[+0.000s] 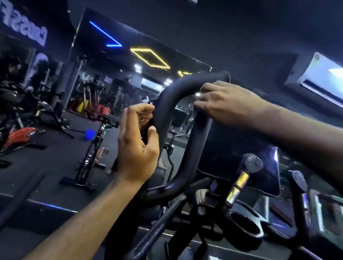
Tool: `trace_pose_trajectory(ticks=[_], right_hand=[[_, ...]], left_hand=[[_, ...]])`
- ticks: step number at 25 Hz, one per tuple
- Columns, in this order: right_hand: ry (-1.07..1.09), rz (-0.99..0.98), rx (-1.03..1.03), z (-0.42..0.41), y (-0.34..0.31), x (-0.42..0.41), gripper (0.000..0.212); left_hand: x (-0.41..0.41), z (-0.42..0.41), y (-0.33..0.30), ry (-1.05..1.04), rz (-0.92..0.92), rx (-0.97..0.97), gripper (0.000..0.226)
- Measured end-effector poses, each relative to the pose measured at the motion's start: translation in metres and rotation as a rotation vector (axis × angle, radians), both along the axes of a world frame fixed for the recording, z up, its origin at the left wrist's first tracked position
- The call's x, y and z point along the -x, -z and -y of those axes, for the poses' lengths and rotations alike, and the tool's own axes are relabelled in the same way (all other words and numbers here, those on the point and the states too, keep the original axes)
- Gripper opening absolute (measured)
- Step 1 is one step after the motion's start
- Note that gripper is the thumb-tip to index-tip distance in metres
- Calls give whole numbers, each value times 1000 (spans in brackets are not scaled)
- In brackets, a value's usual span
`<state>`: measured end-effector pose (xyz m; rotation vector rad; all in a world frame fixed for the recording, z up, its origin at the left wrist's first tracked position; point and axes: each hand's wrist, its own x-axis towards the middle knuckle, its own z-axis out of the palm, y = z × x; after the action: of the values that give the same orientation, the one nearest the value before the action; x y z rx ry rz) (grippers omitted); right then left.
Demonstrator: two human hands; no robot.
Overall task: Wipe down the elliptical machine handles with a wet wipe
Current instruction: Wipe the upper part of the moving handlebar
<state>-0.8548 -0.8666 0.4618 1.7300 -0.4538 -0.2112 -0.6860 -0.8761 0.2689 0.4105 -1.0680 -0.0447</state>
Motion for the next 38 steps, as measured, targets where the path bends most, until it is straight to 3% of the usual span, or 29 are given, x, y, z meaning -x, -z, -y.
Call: trace_pose_trajectory(ticks=[3, 6, 10, 13, 19, 23, 25, 28, 35, 38], right_hand=[[53, -32, 117, -4, 11, 0, 35], [146, 94, 146, -9, 13, 5, 36], [188, 310, 5, -17, 28, -4, 48], [289, 194, -184, -23, 62, -4, 49], [385, 373, 37, -23, 14, -17, 36], [408, 242, -215, -35, 75, -21, 45], [455, 214, -209, -37, 72, -20, 49], [491, 371, -93, -41, 61, -20, 66], [493, 546, -307, -50, 168, -25, 46], [387, 909, -389, -57, 227, -38, 54]], left_hand=[[-2, 7, 3, 47, -12, -56, 40], [-2, 6, 6, 76, 19, -62, 41], [-3, 3, 4, 119, 59, -61, 41], [-5, 6, 4, 117, 89, -36, 42], [-5, 8, 7, 136, 114, -22, 44], [-8, 9, 7, 202, 52, -6, 48], [-9, 8, 6, 291, -33, 21, 57], [-10, 7, 8, 367, -119, 0, 63], [-11, 9, 8, 385, -97, -36, 49], [-11, 7, 9, 424, -101, -29, 48]])
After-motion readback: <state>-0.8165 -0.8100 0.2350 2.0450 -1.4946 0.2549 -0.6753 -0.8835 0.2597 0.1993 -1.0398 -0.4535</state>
